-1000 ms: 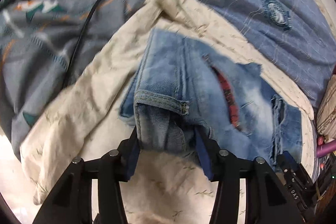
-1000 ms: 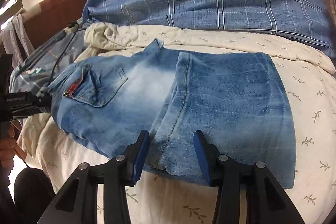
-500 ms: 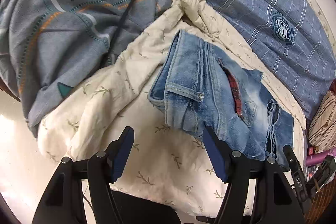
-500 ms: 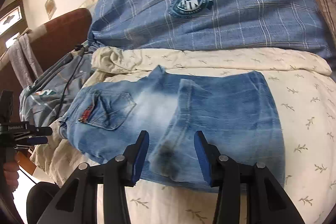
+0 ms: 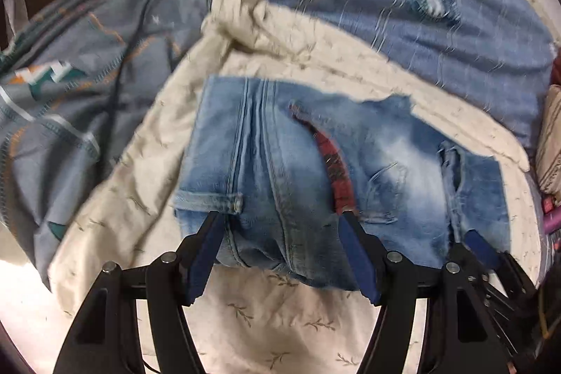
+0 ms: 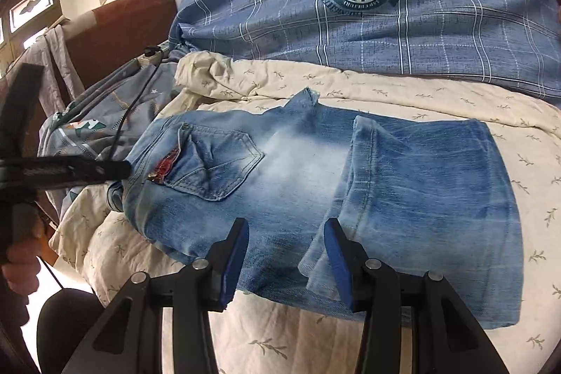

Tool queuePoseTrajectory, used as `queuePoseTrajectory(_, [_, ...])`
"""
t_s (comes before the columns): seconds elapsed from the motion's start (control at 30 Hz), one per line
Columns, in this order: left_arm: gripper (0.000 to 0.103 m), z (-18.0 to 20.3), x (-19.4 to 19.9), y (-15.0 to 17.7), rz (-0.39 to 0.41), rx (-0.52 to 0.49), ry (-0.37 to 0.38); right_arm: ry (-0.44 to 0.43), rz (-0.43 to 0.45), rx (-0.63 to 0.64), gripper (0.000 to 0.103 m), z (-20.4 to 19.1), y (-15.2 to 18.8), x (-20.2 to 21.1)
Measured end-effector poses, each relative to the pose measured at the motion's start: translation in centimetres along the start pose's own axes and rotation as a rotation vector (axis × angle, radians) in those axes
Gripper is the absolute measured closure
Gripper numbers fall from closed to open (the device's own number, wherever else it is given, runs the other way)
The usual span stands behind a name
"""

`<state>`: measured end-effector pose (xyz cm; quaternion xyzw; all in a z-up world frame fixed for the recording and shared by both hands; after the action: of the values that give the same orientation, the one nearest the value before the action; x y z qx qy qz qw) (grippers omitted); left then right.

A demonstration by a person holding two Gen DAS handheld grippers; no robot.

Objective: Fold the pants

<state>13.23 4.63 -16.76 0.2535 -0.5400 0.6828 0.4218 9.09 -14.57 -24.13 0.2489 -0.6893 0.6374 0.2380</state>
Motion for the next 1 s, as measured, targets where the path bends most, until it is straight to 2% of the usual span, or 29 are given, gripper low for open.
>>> queuePoseTrajectory(0.23, [0.032, -1.8, -2.2, 0.9, -0.056, 0.033, -0.017, -0.010, -0.030, 0.046, 0.055, -1.1, 0.1, -1.0])
queuePoseTrajectory(0.3, [0.031, -2.2, -2.8, 1.2, -0.075, 0.047, -0.028, -0.008, -0.064, 0.081, 0.051, -1.5, 0.5, -1.7])
queuePoseTrajectory(0.47, [0.031, -2.9, -1.0, 1.2, -0.059, 0.094, 0.010, 0.043, -0.038, 0.201, 0.050, -2.8, 1.3, -1.5])
queuePoseTrajectory(0.6, [0.032, -4.4, 2.7, 1.5, 0.018, 0.128, 0.012, -0.020, -0.016, 0.090, 0.050, -0.8, 0.4, -0.3])
queuePoseTrajectory(0.67, [0.031, -5.8, 4.1, 1.7, 0.040, 0.170, 0.007, -0.002, 0.013, 0.039, 0.050, 0.5, 0.0, 0.3])
queuePoseTrajectory(0.87, [0.032, -9.3, 3.8, 3.0, -0.019, 0.340, 0.070, 0.013, 0.049, -0.056, 0.050, 2.8, -0.6, 1.6])
queuePoseTrajectory(1.0, [0.031, -8.9, 2.2, 3.2, -0.062, 0.366, 0.126, 0.023, 0.064, -0.051, 0.050, 3.0, -0.4, 2.3])
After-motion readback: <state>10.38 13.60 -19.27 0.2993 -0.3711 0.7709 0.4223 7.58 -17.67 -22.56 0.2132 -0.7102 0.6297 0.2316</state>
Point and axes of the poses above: each gripper's, at about its wrist camera, not at the fingertips, and x roughly against the way its jaws point, z to its right, y to its underside, the point moved 1 cm from there along -x, roughly the way its jaws point, and after that the axes turned 13 degrees about y, right-handed, at the moved point
